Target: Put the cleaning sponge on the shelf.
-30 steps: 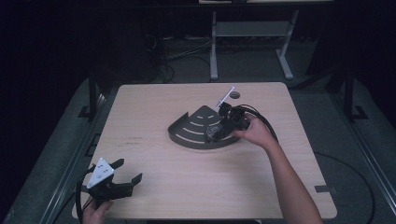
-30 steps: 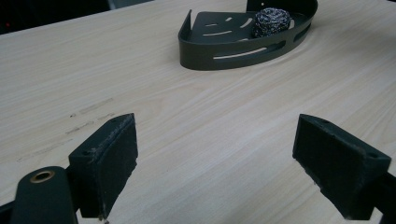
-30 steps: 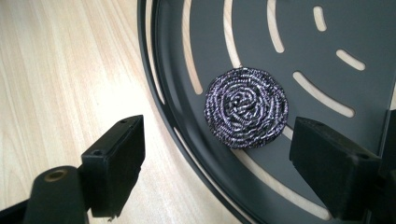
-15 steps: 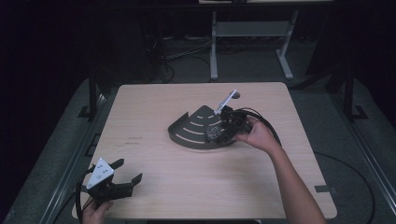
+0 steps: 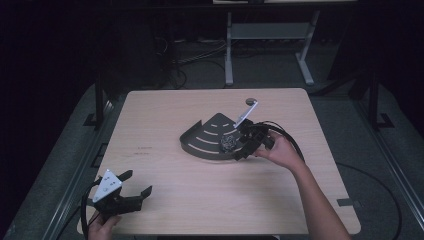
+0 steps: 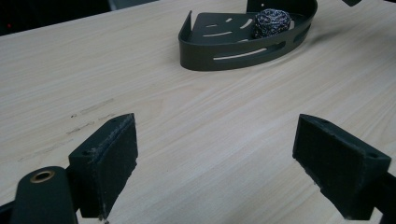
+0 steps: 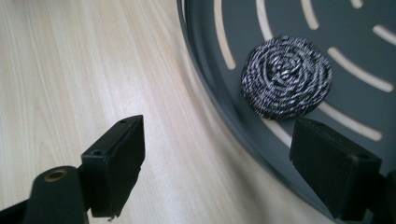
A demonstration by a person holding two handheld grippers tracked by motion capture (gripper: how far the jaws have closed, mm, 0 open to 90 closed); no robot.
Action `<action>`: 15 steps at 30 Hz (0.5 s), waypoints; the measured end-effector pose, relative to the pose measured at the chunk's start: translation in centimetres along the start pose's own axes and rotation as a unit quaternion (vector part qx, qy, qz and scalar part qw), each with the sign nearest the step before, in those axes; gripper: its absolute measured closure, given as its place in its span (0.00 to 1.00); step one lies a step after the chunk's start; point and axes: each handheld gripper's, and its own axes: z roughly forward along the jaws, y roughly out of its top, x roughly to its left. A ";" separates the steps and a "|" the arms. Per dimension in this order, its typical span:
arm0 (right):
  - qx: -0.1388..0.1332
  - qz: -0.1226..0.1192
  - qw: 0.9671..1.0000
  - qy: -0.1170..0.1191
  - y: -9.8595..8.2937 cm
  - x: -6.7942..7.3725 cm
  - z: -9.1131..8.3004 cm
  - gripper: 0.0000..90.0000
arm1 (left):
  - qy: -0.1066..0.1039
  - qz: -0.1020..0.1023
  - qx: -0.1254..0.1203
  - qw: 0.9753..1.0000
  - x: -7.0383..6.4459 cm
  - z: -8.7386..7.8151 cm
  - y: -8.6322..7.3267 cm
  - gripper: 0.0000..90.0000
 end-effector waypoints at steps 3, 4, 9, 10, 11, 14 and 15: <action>0.000 0.000 1.000 0.000 -0.2 0.3 -0.2 0.20 | -0.001 0.000 0.000 1.000 0.0 0.0 0.0 0.15; 0.000 0.000 1.000 0.000 -0.2 0.3 -0.2 0.20 | -0.001 0.000 0.000 1.000 0.0 0.0 0.0 0.15; -0.009 0.001 1.000 -0.001 -0.7 0.6 -0.7 0.20 | -0.001 -0.001 -0.001 1.000 0.0 0.0 0.0 0.15; -0.009 0.001 1.000 -0.001 -0.7 0.6 -0.7 0.20 | -0.001 -0.001 -0.001 1.000 0.0 0.0 0.0 0.15; -0.009 0.001 1.000 -0.002 -1.0 0.6 -0.7 0.20 | 0.000 -0.001 0.000 1.000 -0.1 0.0 0.0 0.15; -0.008 0.005 1.000 -0.003 -1.3 0.7 -0.8 0.20 | 0.000 0.000 0.000 1.000 -0.1 0.0 0.0 0.15; -0.008 0.005 1.000 -0.003 -1.3 0.7 -0.8 0.20 | 0.000 -0.001 -0.001 1.000 0.0 0.0 0.0 0.15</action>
